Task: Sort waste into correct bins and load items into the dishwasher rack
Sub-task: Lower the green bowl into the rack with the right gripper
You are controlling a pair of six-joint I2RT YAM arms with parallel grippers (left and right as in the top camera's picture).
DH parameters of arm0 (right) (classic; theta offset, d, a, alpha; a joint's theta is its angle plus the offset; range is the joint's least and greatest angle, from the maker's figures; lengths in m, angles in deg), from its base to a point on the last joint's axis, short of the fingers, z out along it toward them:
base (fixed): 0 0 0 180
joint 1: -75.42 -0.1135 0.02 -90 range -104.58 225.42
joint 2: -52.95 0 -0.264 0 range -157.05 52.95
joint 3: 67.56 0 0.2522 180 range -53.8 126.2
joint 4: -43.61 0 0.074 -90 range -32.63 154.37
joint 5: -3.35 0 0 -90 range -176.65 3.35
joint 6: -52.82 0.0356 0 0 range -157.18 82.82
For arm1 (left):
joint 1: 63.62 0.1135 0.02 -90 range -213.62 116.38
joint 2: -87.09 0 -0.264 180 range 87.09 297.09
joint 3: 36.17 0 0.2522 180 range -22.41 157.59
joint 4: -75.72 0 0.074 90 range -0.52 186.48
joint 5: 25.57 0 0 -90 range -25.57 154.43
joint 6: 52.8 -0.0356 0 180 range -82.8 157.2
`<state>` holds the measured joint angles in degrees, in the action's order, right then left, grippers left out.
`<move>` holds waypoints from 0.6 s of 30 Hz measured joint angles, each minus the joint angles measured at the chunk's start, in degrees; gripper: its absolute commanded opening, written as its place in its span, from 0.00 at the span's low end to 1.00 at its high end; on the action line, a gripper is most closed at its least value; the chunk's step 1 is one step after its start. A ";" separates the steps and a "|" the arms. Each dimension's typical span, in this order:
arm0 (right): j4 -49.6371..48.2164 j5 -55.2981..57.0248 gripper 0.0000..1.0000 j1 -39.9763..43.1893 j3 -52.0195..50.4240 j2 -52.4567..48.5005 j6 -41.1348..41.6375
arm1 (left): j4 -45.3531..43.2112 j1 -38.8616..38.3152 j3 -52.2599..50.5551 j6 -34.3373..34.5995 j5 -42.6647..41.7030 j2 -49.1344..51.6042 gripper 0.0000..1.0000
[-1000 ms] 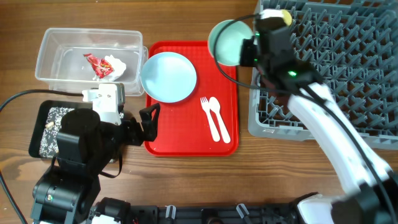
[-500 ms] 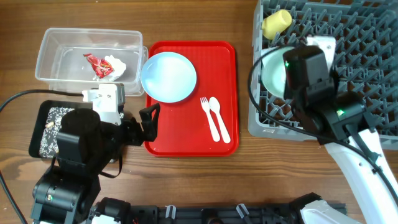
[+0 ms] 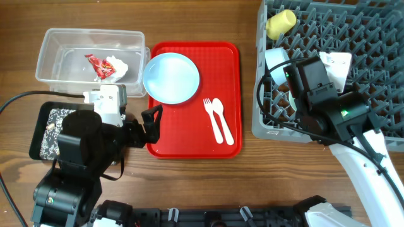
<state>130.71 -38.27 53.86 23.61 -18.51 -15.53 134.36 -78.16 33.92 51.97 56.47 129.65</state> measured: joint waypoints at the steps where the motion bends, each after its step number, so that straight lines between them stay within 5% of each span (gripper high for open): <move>1: 0.76 0.39 0.04 -0.31 0.00 0.00 -0.02 | 0.00 0.00 0.00 -0.02 0.00 0.00 1.00; 18: 13.22 2.82 0.04 -2.23 4.20 8.90 2.60 | 0.15 0.00 0.00 0.00 0.00 0.00 1.00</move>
<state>143.93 -35.45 51.63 27.81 -9.61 -12.93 134.52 -78.16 33.92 51.97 56.47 129.65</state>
